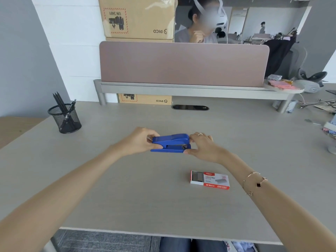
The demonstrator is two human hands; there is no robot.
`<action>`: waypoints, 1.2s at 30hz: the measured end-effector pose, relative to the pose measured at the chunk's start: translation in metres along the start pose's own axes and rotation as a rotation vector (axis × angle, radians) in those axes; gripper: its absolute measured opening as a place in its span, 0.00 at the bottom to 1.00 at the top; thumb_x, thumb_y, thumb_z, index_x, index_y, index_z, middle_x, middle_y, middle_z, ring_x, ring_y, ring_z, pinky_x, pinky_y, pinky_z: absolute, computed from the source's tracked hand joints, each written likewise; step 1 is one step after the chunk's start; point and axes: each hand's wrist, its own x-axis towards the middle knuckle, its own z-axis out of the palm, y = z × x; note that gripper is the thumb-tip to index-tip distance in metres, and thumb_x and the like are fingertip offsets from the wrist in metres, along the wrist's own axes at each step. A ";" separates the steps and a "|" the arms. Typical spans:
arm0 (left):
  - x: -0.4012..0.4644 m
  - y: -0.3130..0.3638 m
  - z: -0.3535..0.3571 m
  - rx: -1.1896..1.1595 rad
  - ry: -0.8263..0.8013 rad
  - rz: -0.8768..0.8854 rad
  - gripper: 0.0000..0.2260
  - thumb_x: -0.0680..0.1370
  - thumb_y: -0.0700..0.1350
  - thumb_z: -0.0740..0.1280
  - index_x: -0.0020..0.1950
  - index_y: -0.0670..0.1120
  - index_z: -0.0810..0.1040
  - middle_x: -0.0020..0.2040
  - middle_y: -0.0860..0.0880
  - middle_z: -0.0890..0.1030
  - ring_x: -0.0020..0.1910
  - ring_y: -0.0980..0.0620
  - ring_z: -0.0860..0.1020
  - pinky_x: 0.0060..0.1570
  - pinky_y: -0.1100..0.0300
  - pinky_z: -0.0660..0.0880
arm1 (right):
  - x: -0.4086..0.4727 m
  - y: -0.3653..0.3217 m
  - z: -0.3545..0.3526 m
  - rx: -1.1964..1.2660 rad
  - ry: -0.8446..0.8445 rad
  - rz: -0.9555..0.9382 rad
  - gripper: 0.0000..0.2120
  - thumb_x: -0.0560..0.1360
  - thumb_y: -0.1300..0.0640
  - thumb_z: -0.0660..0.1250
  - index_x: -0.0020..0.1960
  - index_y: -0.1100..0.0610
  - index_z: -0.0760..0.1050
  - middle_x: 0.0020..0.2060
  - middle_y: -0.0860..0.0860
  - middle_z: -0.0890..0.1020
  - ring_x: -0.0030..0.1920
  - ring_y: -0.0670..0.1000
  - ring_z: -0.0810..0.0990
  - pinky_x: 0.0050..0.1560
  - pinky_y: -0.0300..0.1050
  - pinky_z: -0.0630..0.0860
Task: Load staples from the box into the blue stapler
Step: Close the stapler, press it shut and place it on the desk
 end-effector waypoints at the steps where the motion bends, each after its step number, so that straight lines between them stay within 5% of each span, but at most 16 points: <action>1: 0.008 -0.001 -0.001 0.003 0.002 0.004 0.09 0.70 0.41 0.76 0.49 0.46 0.82 0.44 0.51 0.85 0.41 0.57 0.83 0.45 0.68 0.78 | 0.007 0.004 -0.002 0.012 0.004 0.005 0.15 0.74 0.51 0.65 0.58 0.56 0.72 0.56 0.55 0.76 0.60 0.55 0.70 0.63 0.52 0.61; 13: 0.128 -0.044 -0.020 0.028 0.000 0.010 0.09 0.71 0.41 0.74 0.50 0.46 0.82 0.45 0.50 0.85 0.43 0.54 0.83 0.50 0.61 0.78 | 0.121 0.052 -0.010 0.082 0.017 0.027 0.13 0.74 0.52 0.66 0.56 0.56 0.73 0.56 0.54 0.76 0.61 0.54 0.70 0.63 0.50 0.60; 18: 0.183 -0.079 -0.030 0.025 -0.002 -0.009 0.09 0.72 0.43 0.74 0.52 0.46 0.82 0.48 0.49 0.85 0.44 0.55 0.82 0.45 0.70 0.75 | 0.181 0.070 -0.001 0.129 0.024 0.040 0.12 0.73 0.52 0.66 0.55 0.55 0.74 0.56 0.53 0.78 0.62 0.54 0.71 0.64 0.51 0.60; 23: 0.226 -0.110 -0.040 0.019 -0.001 -0.007 0.10 0.73 0.42 0.73 0.53 0.44 0.81 0.50 0.47 0.84 0.48 0.51 0.81 0.53 0.62 0.76 | 0.235 0.079 0.010 0.168 0.012 0.048 0.12 0.73 0.53 0.67 0.54 0.56 0.75 0.44 0.45 0.74 0.60 0.55 0.71 0.64 0.52 0.63; 28: 0.256 -0.142 -0.047 0.028 0.018 -0.002 0.09 0.72 0.44 0.74 0.51 0.47 0.82 0.48 0.50 0.84 0.42 0.59 0.80 0.49 0.61 0.78 | 0.285 0.092 0.027 0.144 0.012 0.086 0.13 0.72 0.51 0.68 0.51 0.59 0.75 0.52 0.53 0.77 0.58 0.57 0.71 0.60 0.51 0.62; 32: 0.273 -0.159 -0.051 0.047 0.043 -0.037 0.08 0.72 0.45 0.74 0.49 0.47 0.82 0.46 0.48 0.84 0.43 0.53 0.80 0.50 0.55 0.77 | 0.311 0.096 0.033 0.167 -0.001 0.084 0.12 0.71 0.51 0.68 0.50 0.56 0.74 0.53 0.55 0.78 0.59 0.57 0.72 0.56 0.49 0.60; 36: 0.282 -0.170 -0.055 0.048 0.038 -0.043 0.08 0.72 0.46 0.73 0.50 0.47 0.82 0.45 0.55 0.84 0.42 0.64 0.79 0.51 0.60 0.76 | 0.323 0.096 0.036 0.178 0.016 0.068 0.11 0.72 0.52 0.67 0.51 0.57 0.75 0.53 0.57 0.77 0.58 0.57 0.71 0.59 0.48 0.61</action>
